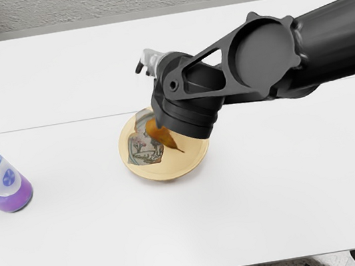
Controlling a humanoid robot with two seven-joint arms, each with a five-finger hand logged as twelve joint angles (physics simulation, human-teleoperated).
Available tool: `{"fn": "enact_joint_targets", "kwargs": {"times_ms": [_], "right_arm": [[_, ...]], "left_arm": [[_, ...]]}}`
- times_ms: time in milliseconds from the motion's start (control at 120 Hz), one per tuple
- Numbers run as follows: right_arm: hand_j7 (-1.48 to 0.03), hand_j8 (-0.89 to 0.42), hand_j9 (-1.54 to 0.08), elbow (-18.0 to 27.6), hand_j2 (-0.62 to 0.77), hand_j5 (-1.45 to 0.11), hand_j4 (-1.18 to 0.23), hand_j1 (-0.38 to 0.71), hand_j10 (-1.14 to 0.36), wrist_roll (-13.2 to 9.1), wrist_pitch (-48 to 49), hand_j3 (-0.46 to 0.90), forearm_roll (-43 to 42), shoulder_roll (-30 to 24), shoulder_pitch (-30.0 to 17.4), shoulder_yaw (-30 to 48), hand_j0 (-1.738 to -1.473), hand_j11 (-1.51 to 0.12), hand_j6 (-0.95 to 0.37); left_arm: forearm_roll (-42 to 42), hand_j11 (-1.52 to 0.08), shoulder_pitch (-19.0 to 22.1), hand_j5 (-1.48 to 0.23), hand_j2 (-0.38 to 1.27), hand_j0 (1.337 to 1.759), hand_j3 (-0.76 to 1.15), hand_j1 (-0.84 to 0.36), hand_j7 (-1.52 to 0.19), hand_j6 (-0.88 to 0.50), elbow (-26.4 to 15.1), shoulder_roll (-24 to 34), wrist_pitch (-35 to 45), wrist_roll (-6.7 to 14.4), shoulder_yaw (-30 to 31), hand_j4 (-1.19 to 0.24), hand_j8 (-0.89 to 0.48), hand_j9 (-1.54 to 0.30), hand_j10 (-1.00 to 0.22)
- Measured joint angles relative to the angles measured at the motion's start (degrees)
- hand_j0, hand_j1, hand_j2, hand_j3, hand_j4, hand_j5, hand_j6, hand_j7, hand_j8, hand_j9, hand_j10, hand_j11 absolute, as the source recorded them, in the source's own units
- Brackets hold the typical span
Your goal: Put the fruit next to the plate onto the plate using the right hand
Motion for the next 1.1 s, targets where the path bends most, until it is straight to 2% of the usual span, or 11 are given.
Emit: {"fn": "enact_joint_targets", "kwargs": {"times_ms": [100, 225, 492, 592, 717, 775, 883, 1100], "right_arm": [[-0.23, -0.12, -0.24, 0.1, 0.09, -0.24, -0.17, -0.18, -0.15, 0.0, 0.0, 0.00, 0.1, 0.0, -0.2, 0.8, -1.658, -0.23, -0.14], [-0.14, -0.08, -0.15, 1.7, 0.05, -0.15, -0.11, -0.24, -0.10, 0.0, 0.0, 0.00, -0.2, 0.0, -2.5, 3.6, -1.658, -0.15, -0.09], [-0.07, -0.05, -0.08, 3.2, 0.01, -0.08, -0.06, -0.29, -0.05, 0.0, 0.0, 0.00, -1.0, 0.0, -8.2, 16.1, -1.658, -0.08, -0.05], [-0.07, -0.05, -0.07, 5.9, 0.00, -0.07, -0.05, -0.29, -0.05, 0.0, 0.0, 0.00, -1.0, -0.2, -11.4, 21.7, -1.658, -0.07, -0.05], [-0.06, -0.04, -0.06, 7.8, 0.00, -0.06, -0.05, -0.30, -0.04, 0.0, 0.0, 0.00, -1.0, -5.2, -17.7, 30.8, -1.658, -0.06, -0.04], [-0.06, -0.04, -0.06, 8.3, 0.00, -0.06, -0.04, -0.30, -0.04, 0.0, 1.6, 0.00, -1.0, -8.7, -22.5, 36.7, -1.658, -0.06, -0.04], [-0.05, -0.04, -0.05, 8.3, -0.01, -0.05, -0.04, -0.30, -0.04, 0.0, 15.8, 0.00, 0.1, -15.0, -33.7, 47.4, -1.658, -0.05, -0.04], [-0.05, -0.04, -0.05, 8.2, -0.01, -0.05, -0.04, -0.30, -0.04, 0.0, 40.6, 0.00, 7.1, -27.2, -47.8, 56.5, -1.658, -0.05, -0.04]], "left_arm": [[0.0, 0.00, 0.0, 0.00, 0.00, 1.658, 0.00, 0.35, 0.00, 0.00, 0.0, 0.0, 0.0, 0.0, 0.0, 0.00, 0.00, 0.00, 0.00], [0.0, 0.00, 0.0, 0.00, 0.00, 1.658, 0.00, 0.35, 0.00, 0.00, 0.0, 0.0, 0.0, 0.0, 0.0, 0.00, 0.00, 0.00, 0.00], [0.0, 0.00, 0.2, 0.00, 0.00, 1.658, 0.00, 0.35, 0.00, 0.00, 0.0, 0.0, 0.0, 0.0, 0.0, 0.00, 0.00, 0.00, 0.00], [0.0, 0.00, 0.2, 0.00, 0.00, 1.658, 0.00, 0.35, 0.00, 0.00, 0.0, 0.0, 0.0, 0.0, -0.1, 0.00, 0.00, 0.00, 0.00], [0.0, 0.00, 0.2, 0.00, 0.00, 1.658, 0.00, 0.35, 0.00, 0.00, 0.0, 0.0, 0.0, 0.0, 0.0, 0.00, 0.00, 0.00, 0.00], [0.0, 0.00, 0.2, 0.00, 0.00, 1.658, 0.00, 0.35, 0.00, 0.00, 0.0, 0.0, 0.0, 0.0, 0.0, 0.00, 0.00, 0.00, 0.00], [0.0, 0.00, 0.2, 0.00, 0.00, 1.658, 0.00, 0.35, 0.00, 0.00, 0.0, 0.0, 0.0, 0.0, 0.0, 0.00, 0.00, 0.00, 0.00], [0.0, 0.00, 0.2, 0.00, 0.00, 1.658, 0.00, 0.35, 0.00, 0.00, -0.1, 0.0, 0.0, 0.0, 0.0, 0.00, 0.00, 0.00, 0.00]]}}
